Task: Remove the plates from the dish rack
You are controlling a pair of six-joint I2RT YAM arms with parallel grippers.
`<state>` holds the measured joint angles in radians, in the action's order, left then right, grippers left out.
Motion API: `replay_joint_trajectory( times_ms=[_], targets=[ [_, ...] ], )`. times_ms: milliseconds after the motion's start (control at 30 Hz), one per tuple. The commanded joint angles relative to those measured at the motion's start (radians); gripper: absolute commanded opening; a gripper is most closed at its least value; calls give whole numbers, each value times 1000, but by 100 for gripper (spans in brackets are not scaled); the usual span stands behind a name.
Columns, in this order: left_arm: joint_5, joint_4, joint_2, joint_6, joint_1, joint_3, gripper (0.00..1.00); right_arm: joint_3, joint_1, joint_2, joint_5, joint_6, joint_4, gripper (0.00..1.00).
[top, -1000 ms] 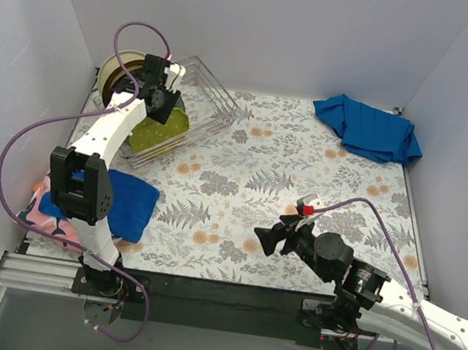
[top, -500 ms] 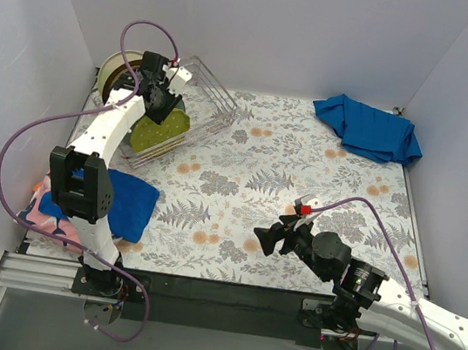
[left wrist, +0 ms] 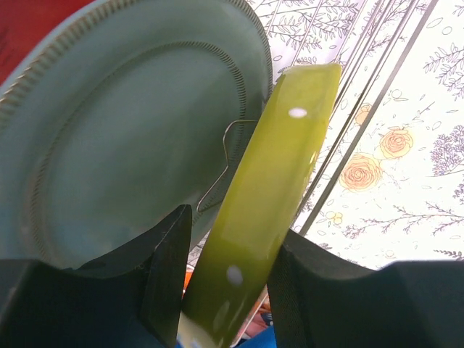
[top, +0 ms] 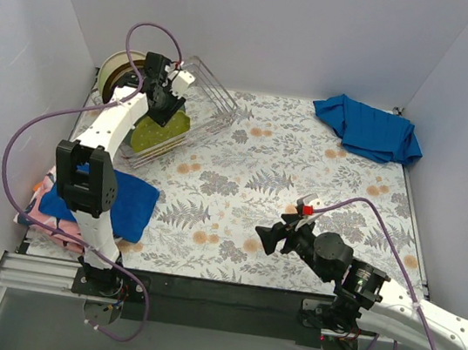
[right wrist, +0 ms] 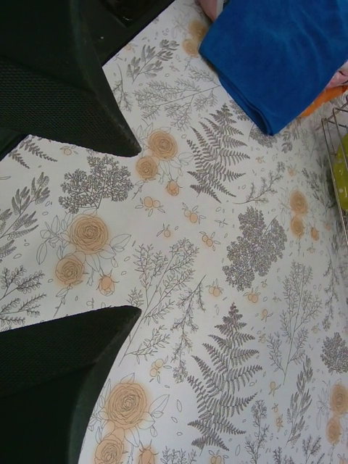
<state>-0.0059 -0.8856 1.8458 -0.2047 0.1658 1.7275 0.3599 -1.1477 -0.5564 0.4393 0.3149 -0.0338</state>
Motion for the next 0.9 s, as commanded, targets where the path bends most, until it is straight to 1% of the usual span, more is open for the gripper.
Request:
replay_joint_trajectory(
  times_ms=[0,33,67,233,267,300,400,433,600,733,767,800,833,867],
  targets=[
    [156,-98,59,-44,35,-3,40,-1,-4,24,18,-11,-58,88],
    [155,-102,62,-42,34,-2,39,-1,-6,26,19,-11,-58,88],
    [152,-104,64,-42,34,1,36,-2,-6,29,21,-11,-58,88],
    [136,-102,63,-42,34,4,26,-4,-6,35,21,-13,-57,88],
    [129,-101,63,-44,35,7,19,-4,-6,35,19,-13,-57,88],
    [118,-96,61,-47,35,9,14,-4,-7,35,21,-13,-57,88],
    [119,-95,58,-58,35,11,2,-4,-4,32,21,-11,-57,88],
    [112,-89,53,-59,35,7,0,-3,-6,30,21,-11,-57,88],
    [-15,-64,53,-68,34,12,0,10,-6,18,19,-11,-57,88],
    [-55,-49,46,-90,40,49,0,8,-6,19,19,-7,-54,88],
    [-39,-52,43,-93,41,56,22,8,-6,21,19,-7,-54,88],
    [4,-74,43,-85,43,67,28,7,-6,24,24,-7,-54,88],
    [47,-76,40,-84,43,72,31,7,-6,26,24,-5,-54,88],
    [53,-78,39,-82,43,72,31,7,-6,26,26,1,-54,88]
  ],
)
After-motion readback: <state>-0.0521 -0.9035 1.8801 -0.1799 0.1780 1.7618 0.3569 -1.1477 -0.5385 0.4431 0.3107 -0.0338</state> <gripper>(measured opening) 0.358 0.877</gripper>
